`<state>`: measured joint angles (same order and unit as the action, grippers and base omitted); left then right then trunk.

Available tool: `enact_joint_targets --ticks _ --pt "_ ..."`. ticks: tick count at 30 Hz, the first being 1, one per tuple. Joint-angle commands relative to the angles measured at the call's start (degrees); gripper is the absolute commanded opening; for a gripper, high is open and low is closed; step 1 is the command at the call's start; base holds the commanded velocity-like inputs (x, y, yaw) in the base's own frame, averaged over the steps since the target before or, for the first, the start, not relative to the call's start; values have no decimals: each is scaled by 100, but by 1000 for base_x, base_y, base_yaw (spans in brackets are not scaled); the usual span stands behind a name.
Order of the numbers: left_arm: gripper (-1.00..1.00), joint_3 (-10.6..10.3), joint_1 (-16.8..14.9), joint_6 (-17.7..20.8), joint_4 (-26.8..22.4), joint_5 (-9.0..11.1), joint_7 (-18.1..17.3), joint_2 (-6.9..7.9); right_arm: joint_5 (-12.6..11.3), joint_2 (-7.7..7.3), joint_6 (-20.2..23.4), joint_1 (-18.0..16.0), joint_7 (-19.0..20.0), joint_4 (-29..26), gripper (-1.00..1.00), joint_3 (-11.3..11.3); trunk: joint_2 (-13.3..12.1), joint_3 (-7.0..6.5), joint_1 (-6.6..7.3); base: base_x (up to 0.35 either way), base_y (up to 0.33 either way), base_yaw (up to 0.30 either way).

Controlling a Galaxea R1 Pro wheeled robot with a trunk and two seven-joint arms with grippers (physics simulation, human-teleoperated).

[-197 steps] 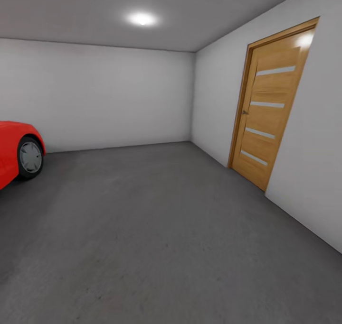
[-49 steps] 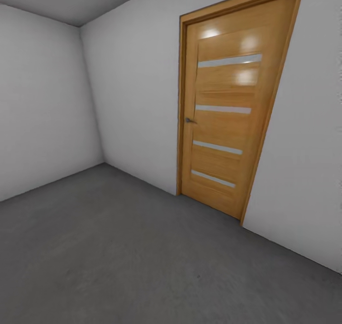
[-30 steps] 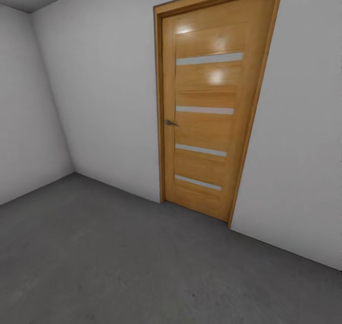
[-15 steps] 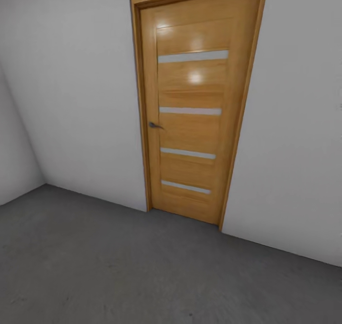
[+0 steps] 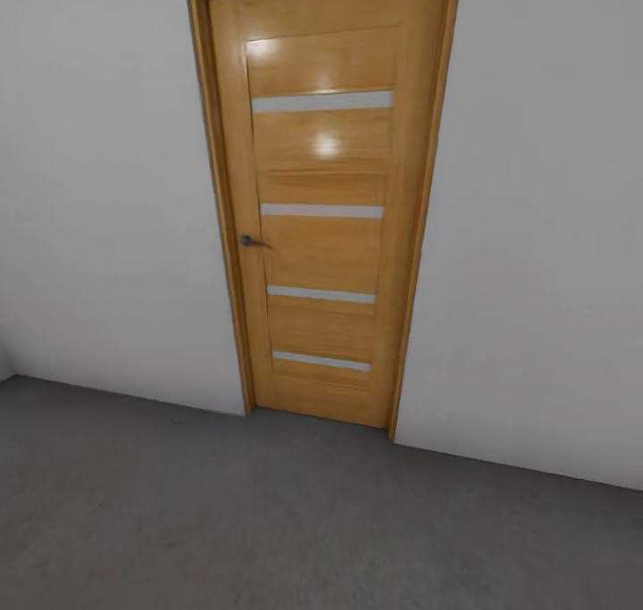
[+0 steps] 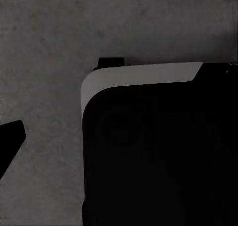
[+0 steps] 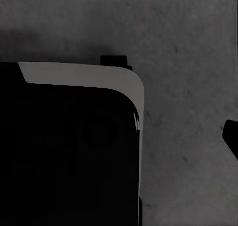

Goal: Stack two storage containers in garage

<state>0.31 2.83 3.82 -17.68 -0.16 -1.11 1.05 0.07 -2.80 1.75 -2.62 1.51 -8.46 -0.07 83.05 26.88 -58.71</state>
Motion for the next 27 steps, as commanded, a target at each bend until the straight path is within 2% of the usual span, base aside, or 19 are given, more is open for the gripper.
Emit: enact_joint_targets --ticks 1,20,27 --pt "100 4 7 40 -25 -2 -12 1 1 -1 18 -2 16 -7 100 -2 2 5 -2 154 7 -266" --pt "100 4 7 40 -25 -2 -12 1 1 -1 18 -2 16 -7 100 -2 2 5 -2 152 1 -263" --pt "100 6 7 40 -25 -2 -12 1 1 -1 18 -2 14 -7 100 -2 2 5 -2 329 0 -27"
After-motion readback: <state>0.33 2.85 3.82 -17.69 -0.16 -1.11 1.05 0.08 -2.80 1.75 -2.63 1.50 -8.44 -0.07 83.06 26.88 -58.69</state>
